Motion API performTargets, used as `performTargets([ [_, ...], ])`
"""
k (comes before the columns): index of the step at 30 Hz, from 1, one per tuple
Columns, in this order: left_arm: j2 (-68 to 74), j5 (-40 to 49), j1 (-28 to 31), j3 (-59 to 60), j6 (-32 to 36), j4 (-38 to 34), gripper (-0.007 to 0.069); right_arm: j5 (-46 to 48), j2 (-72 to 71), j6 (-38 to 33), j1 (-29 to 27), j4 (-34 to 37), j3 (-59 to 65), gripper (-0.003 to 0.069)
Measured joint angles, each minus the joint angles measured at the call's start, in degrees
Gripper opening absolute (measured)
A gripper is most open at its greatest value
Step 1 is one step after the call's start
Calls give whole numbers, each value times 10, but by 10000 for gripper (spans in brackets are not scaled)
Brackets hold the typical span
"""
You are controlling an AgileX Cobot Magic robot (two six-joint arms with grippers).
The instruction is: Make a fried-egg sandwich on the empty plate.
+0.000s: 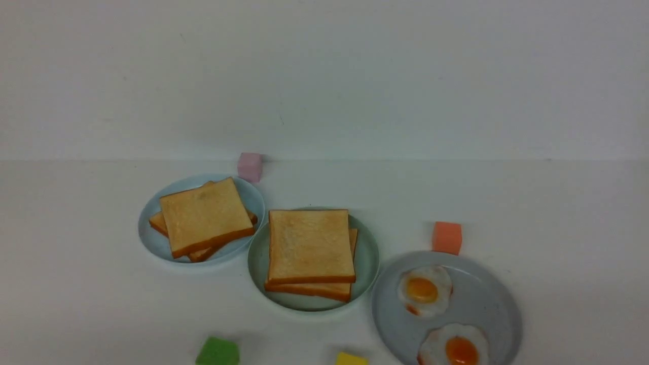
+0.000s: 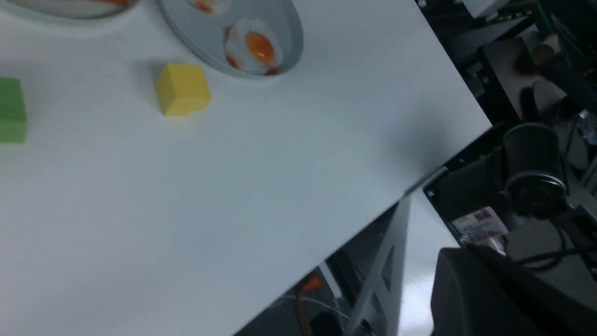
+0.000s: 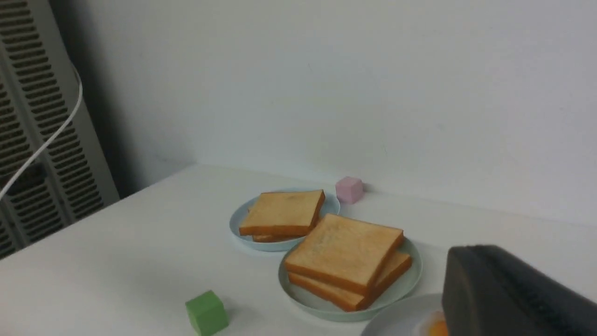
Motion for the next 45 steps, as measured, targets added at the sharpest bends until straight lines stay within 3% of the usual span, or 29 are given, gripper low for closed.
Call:
performTargets([
  [7, -48, 26, 0, 1, 1, 107, -13, 6, 5, 0, 0, 1, 19, -6],
  [19, -48, 38, 0, 5, 26, 182, -11, 12, 5, -1, 0, 4, 19, 3],
  [25, -70, -127, 3, 72, 63, 316, -6, 12, 5, -1, 0, 4, 19, 8],
  [27, -100, -207, 15, 123, 20, 357, -5, 12, 5, -1, 0, 4, 19, 10],
  [30, -147, -306, 46, 212, -122, 436, -3, 12, 5, -1, 0, 4, 19, 13],
  [34, -178, -360, 61, 317, -253, 494, 1, 13, 5, -1, 0, 4, 19, 17],
  [38, -180, -386, 62, 396, -257, 493, 4, 13, 5, -1, 0, 4, 19, 20],
  [45, -180, -421, 89, 403, -223, 456, 4, 14, 5, -1, 0, 4, 20, 24],
])
